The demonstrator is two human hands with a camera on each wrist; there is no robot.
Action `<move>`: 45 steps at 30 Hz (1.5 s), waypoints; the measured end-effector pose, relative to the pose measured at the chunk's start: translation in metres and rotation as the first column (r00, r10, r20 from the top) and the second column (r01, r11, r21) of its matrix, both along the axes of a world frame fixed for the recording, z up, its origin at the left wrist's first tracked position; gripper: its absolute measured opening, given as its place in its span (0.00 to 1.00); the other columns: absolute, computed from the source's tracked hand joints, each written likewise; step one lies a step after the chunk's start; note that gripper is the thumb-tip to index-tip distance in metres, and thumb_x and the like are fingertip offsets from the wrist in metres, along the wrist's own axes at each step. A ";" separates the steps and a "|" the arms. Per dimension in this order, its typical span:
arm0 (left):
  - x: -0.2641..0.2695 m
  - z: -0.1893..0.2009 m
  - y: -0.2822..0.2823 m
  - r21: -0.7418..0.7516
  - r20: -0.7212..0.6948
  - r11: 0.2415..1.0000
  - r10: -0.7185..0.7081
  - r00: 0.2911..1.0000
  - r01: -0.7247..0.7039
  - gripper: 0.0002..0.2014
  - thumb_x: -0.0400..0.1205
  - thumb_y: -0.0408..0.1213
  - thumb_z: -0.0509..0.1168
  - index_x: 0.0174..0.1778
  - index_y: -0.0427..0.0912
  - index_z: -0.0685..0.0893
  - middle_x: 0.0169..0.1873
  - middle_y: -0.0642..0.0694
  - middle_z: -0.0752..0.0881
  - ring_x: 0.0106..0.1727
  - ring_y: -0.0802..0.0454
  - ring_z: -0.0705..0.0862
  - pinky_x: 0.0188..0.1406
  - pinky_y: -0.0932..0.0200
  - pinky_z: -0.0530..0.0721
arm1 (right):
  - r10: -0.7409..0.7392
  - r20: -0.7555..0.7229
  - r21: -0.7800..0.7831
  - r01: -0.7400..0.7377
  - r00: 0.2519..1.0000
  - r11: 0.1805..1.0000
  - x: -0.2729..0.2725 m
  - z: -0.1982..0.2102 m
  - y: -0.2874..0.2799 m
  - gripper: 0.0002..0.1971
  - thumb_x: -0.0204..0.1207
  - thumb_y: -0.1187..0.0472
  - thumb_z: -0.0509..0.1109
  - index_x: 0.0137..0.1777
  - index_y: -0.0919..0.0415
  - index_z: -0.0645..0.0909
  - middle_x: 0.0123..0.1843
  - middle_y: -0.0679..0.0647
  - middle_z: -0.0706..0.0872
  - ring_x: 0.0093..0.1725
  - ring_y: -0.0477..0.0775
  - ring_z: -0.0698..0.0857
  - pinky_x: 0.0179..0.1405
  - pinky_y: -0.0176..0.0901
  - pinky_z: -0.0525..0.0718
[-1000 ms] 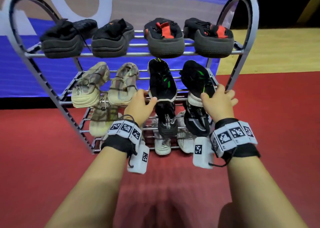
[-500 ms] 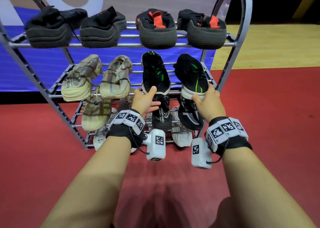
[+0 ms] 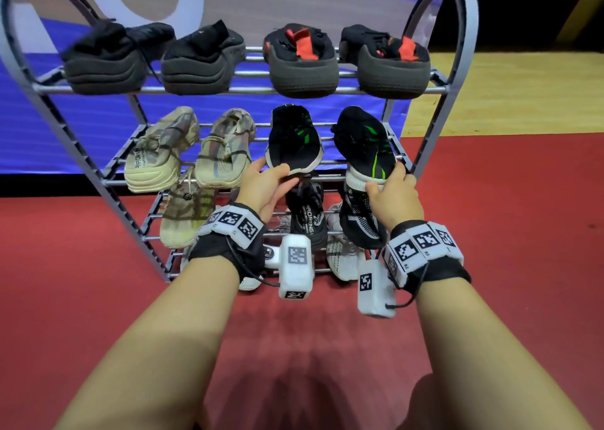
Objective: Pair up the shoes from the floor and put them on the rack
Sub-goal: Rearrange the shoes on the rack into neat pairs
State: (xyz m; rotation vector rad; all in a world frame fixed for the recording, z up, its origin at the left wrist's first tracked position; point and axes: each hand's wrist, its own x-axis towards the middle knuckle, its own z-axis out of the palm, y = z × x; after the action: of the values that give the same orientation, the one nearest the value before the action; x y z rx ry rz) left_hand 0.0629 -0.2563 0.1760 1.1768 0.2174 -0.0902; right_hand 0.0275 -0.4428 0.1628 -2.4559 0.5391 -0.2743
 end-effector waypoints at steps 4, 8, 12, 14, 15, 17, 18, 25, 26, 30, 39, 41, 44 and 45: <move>-0.009 0.013 0.017 -0.100 0.007 0.995 -0.015 1.000 0.016 0.11 0.82 0.18 0.56 0.57 0.33 0.72 0.44 0.44 0.81 0.45 0.54 0.83 0.59 0.51 0.84 | -0.055 0.058 0.001 0.055 0.997 0.998 -0.001 0.008 0.013 0.30 0.83 0.52 0.58 0.79 0.68 0.59 0.76 0.68 0.65 0.75 0.69 0.64 0.70 0.60 0.67; -0.024 0.023 0.041 -0.058 0.007 0.997 -0.043 0.999 0.043 0.12 0.82 0.17 0.55 0.53 0.33 0.77 0.40 0.42 0.81 0.38 0.57 0.82 0.64 0.47 0.82 | 0.042 0.242 0.056 -0.057 0.969 0.997 0.004 0.022 0.032 0.28 0.82 0.51 0.56 0.76 0.71 0.66 0.75 0.68 0.70 0.76 0.66 0.67 0.74 0.55 0.64; -0.035 0.034 0.078 0.041 0.037 0.995 -0.091 0.995 0.089 0.25 0.81 0.17 0.57 0.75 0.33 0.67 0.29 0.47 0.82 0.20 0.63 0.82 0.40 0.58 0.89 | 0.087 0.325 0.281 -0.184 0.942 0.942 0.005 0.041 0.058 0.24 0.84 0.53 0.56 0.75 0.67 0.68 0.73 0.63 0.74 0.72 0.60 0.73 0.69 0.46 0.68; -0.042 0.040 0.098 0.109 0.049 0.987 -0.124 0.991 0.118 0.26 0.81 0.17 0.57 0.75 0.36 0.68 0.32 0.48 0.84 0.28 0.61 0.85 0.32 0.61 0.89 | 0.074 0.284 0.434 -0.197 0.956 0.879 0.003 0.047 0.071 0.23 0.84 0.51 0.55 0.74 0.64 0.69 0.66 0.57 0.77 0.66 0.56 0.75 0.65 0.43 0.70; -0.046 0.042 0.109 0.153 0.062 0.978 -0.156 0.986 0.145 0.26 0.81 0.18 0.57 0.75 0.38 0.69 0.37 0.47 0.85 0.35 0.58 0.86 0.32 0.63 0.89 | 0.061 0.260 0.531 -0.196 0.964 0.825 0.002 0.049 0.077 0.24 0.84 0.50 0.55 0.74 0.64 0.69 0.61 0.54 0.76 0.60 0.54 0.76 0.63 0.42 0.72; -0.053 0.043 0.130 0.234 0.088 0.953 -0.217 0.972 0.191 0.26 0.81 0.18 0.56 0.73 0.42 0.72 0.39 0.48 0.89 0.38 0.55 0.88 0.32 0.64 0.88 | 0.057 0.188 0.722 -0.178 0.980 0.669 -0.001 0.051 0.089 0.26 0.84 0.48 0.53 0.75 0.64 0.68 0.56 0.55 0.73 0.53 0.55 0.77 0.58 0.46 0.76; -0.055 0.042 0.141 0.268 0.097 0.940 -0.244 0.965 0.210 0.26 0.80 0.17 0.57 0.71 0.44 0.73 0.36 0.49 0.90 0.36 0.56 0.89 0.32 0.64 0.88 | 0.076 0.153 0.794 -0.168 0.985 0.584 -0.003 0.050 0.095 0.26 0.85 0.47 0.53 0.76 0.63 0.66 0.57 0.56 0.73 0.54 0.58 0.79 0.58 0.48 0.78; -0.065 0.036 0.185 0.357 0.094 0.815 -0.518 0.850 0.456 0.40 0.60 0.30 0.77 0.71 0.46 0.75 0.49 0.36 0.87 0.42 0.47 0.90 0.48 0.52 0.88 | 0.032 0.193 0.975 -0.196 0.981 0.108 -0.021 0.051 0.107 0.21 0.84 0.43 0.53 0.62 0.59 0.75 0.64 0.60 0.79 0.59 0.62 0.84 0.57 0.52 0.81; -0.066 0.034 0.187 0.387 0.070 0.778 -0.561 0.825 0.495 0.43 0.57 0.34 0.80 0.71 0.46 0.76 0.53 0.34 0.85 0.44 0.46 0.89 0.49 0.50 0.88 | -0.003 0.208 0.977 -0.208 0.978 0.049 -0.022 0.050 0.104 0.20 0.84 0.43 0.54 0.55 0.58 0.77 0.59 0.59 0.83 0.54 0.59 0.85 0.52 0.52 0.84; -0.071 0.028 0.186 0.486 -0.017 0.696 -0.597 0.802 0.528 0.36 0.65 0.27 0.69 0.72 0.47 0.75 0.51 0.40 0.86 0.40 0.51 0.89 0.36 0.60 0.87 | -0.100 0.182 0.983 -0.181 0.978 0.025 -0.029 0.043 0.099 0.26 0.81 0.39 0.56 0.66 0.59 0.77 0.49 0.58 0.86 0.47 0.55 0.86 0.34 0.48 0.90; -0.077 0.014 0.210 0.520 -0.182 0.701 -0.468 0.865 0.489 0.21 0.82 0.25 0.57 0.62 0.57 0.78 0.50 0.48 0.83 0.39 0.54 0.87 0.46 0.54 0.89 | -0.063 0.202 0.970 -0.191 0.977 0.151 -0.037 0.041 0.114 0.25 0.80 0.39 0.58 0.67 0.55 0.79 0.55 0.53 0.90 0.46 0.53 0.89 0.30 0.48 0.88; -0.081 0.011 0.217 0.485 -0.189 0.768 -0.375 0.907 0.419 0.17 0.85 0.29 0.53 0.63 0.52 0.78 0.46 0.50 0.84 0.37 0.58 0.87 0.31 0.63 0.88 | -0.011 0.152 0.971 -0.147 0.988 0.188 -0.039 0.041 0.117 0.20 0.80 0.42 0.58 0.60 0.54 0.82 0.52 0.53 0.89 0.46 0.55 0.88 0.32 0.49 0.87; -0.080 0.013 0.224 0.411 -0.142 0.875 -0.216 0.966 0.256 0.13 0.85 0.35 0.54 0.61 0.48 0.80 0.34 0.50 0.86 0.42 0.53 0.82 0.38 0.57 0.86 | 0.056 0.072 0.967 -0.084 0.996 0.241 -0.043 0.041 0.121 0.18 0.79 0.44 0.59 0.60 0.51 0.81 0.49 0.53 0.88 0.44 0.55 0.87 0.37 0.50 0.85; -0.079 0.016 0.225 0.370 -0.115 0.907 -0.170 0.979 0.201 0.11 0.85 0.38 0.55 0.57 0.47 0.82 0.28 0.51 0.85 0.41 0.52 0.81 0.43 0.55 0.84 | 0.060 0.064 0.966 -0.077 0.996 0.248 -0.042 0.039 0.123 0.19 0.80 0.43 0.59 0.63 0.52 0.80 0.50 0.53 0.88 0.43 0.55 0.87 0.38 0.50 0.84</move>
State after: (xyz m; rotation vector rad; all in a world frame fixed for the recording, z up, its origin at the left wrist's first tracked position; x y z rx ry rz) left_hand -0.0162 -0.0311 0.1918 1.5828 0.1980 -0.2738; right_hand -0.0149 -0.3203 0.2020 -1.1863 0.3877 0.1055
